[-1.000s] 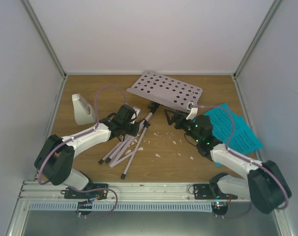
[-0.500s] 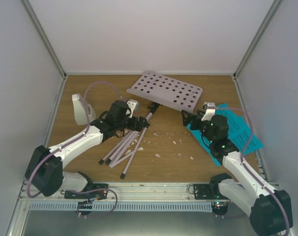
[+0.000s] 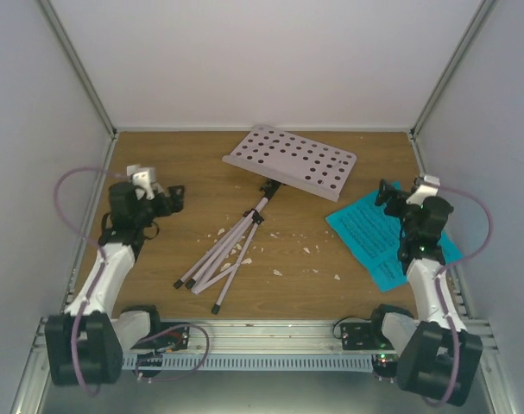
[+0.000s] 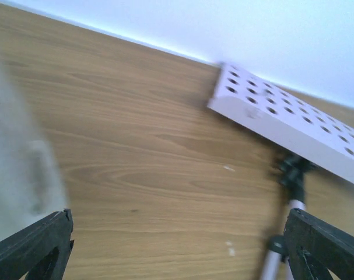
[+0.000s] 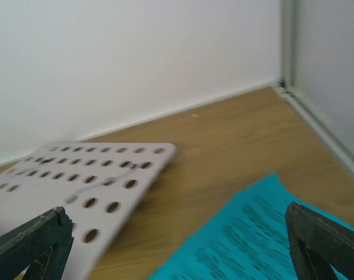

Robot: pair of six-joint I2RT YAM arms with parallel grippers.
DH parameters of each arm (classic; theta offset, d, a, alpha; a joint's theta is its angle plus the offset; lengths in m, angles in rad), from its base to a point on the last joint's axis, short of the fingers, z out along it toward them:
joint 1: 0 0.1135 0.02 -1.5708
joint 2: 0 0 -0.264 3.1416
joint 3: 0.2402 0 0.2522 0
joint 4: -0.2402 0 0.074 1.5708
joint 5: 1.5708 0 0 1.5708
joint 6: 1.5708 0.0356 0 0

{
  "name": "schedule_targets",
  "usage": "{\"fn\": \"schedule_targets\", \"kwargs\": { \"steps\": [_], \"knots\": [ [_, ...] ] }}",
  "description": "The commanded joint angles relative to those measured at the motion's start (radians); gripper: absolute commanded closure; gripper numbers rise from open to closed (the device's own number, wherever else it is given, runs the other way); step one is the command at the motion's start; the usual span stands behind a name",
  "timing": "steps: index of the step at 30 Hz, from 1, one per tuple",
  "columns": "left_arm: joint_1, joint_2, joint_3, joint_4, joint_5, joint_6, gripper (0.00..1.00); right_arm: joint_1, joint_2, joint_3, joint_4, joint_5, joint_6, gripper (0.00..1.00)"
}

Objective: Pack up the instrument practice props

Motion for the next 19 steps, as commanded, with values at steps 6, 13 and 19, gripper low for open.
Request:
{"fn": "schedule_targets", "kwargs": {
  "steps": [6,13,19],
  "knots": [
    [0.097,-0.336,-0.356,0.376,-0.345,-0.022,0.01,-0.073,-0.126,-0.366,0.499,0.162,-0.083,0.0],
    [0.097,-0.32,-0.474,0.53,-0.41,0.017,0.01,-0.059,-0.082,-0.49,0.656,0.235,-0.119,0.0],
    [0.091,-0.261,-0.506,0.612,-0.43,0.041,0.01,-0.044,-0.021,-0.491,0.709,0.234,-0.132,0.0]
  ]
}}
